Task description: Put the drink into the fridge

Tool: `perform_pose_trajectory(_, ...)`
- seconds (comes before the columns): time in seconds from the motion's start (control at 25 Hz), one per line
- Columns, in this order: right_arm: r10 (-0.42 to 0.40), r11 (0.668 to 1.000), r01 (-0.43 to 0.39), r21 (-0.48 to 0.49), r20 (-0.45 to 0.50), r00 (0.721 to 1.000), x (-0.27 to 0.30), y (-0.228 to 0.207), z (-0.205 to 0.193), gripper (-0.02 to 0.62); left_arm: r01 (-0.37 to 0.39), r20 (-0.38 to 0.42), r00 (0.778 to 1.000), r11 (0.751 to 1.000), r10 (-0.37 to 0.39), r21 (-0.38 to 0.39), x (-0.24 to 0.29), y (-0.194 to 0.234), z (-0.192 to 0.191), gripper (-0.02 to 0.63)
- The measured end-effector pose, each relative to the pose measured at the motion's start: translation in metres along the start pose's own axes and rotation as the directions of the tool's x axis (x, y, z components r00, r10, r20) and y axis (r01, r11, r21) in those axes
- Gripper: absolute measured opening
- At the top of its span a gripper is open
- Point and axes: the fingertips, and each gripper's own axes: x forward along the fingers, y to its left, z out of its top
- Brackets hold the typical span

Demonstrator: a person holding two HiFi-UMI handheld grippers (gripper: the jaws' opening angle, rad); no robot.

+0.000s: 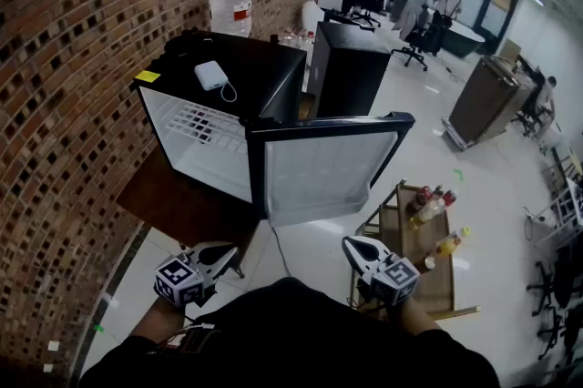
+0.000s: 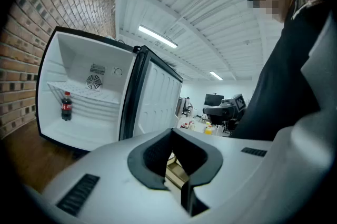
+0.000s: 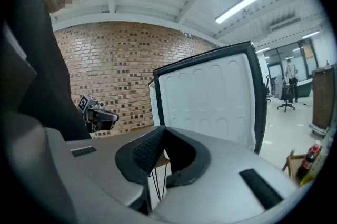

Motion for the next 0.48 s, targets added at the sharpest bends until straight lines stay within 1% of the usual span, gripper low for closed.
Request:
perform_pose_trajectory(0.12, -0.007, 1.0, 0.007, 0.004, 0.009, 1.0, 0.0, -0.006, 0.0, 0.017, 0.01, -0.016, 1.0, 1.0, -0.009, 0.014, 0.007, 0.004, -0.003, 0.002)
perform_pose_trajectory(0.24, -0.019, 1.0, 0.019, 0.014, 0.017, 1.0, -0.002, -0.012, 0.0, 0.016, 0.027, -0.021, 0.999, 1.0, -0.027, 0.008, 0.017, 0.003, -0.001, 0.002)
perform_pose_trajectory(0.48, -0.074, 0.997, 0.073, 0.033, 0.04, 0.996, -0.017, -0.034, -0.002, 0.016, 0.09, -0.039, 0.995, 0.995, -0.089, 0.033, 0.053, -0.002, -0.002, 0.002)
